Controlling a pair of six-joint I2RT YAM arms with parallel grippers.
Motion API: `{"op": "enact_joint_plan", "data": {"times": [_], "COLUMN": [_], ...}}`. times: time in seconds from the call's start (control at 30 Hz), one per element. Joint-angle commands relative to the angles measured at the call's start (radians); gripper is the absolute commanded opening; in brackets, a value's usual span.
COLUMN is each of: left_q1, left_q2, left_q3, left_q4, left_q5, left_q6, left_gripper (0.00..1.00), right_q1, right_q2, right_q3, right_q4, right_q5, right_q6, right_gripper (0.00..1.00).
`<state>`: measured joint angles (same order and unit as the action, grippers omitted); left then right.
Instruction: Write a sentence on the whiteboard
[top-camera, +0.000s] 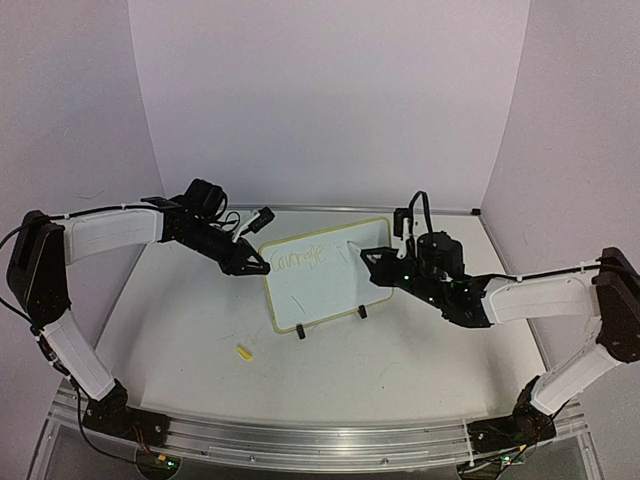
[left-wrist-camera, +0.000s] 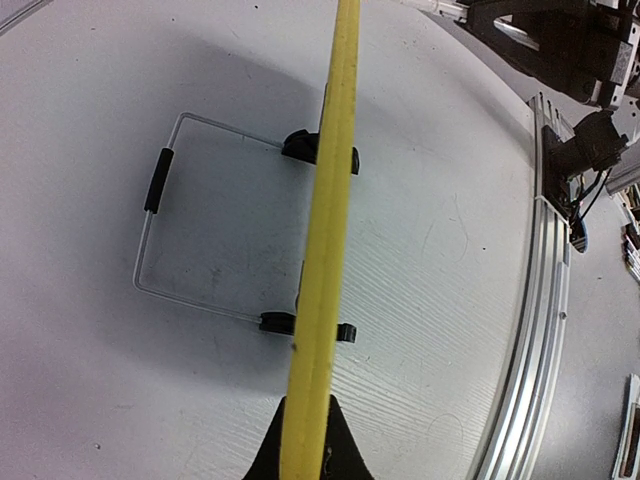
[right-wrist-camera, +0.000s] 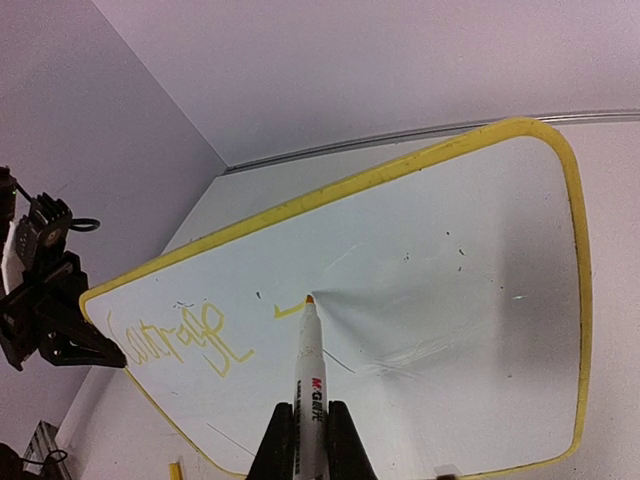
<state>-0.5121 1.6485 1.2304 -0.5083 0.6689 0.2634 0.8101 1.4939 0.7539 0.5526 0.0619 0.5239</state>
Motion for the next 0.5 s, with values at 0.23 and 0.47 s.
{"op": "enact_joint_plan", "data": {"times": [0.23,0.47], "left_q1": [-0.002,-0.002], "left_q2": [0.002,0.001], "left_q3": [0.006,0.007], "left_q4": [-0.059,-0.06], "left_q5": [-0.138,-0.139], "left_q6": [0.049,0.049], "left_gripper": [0.0,0.0], "right_q1": [-0.002,-0.003], "right_q2": [0.01,0.05], "right_q3": [0.065,0.086], "right_q4": [0.045,0.032], "right_q5": [-0.054,-0.049], "right_q6": [-0.036,-0.033], "right_gripper": [0.0,0.0]}}
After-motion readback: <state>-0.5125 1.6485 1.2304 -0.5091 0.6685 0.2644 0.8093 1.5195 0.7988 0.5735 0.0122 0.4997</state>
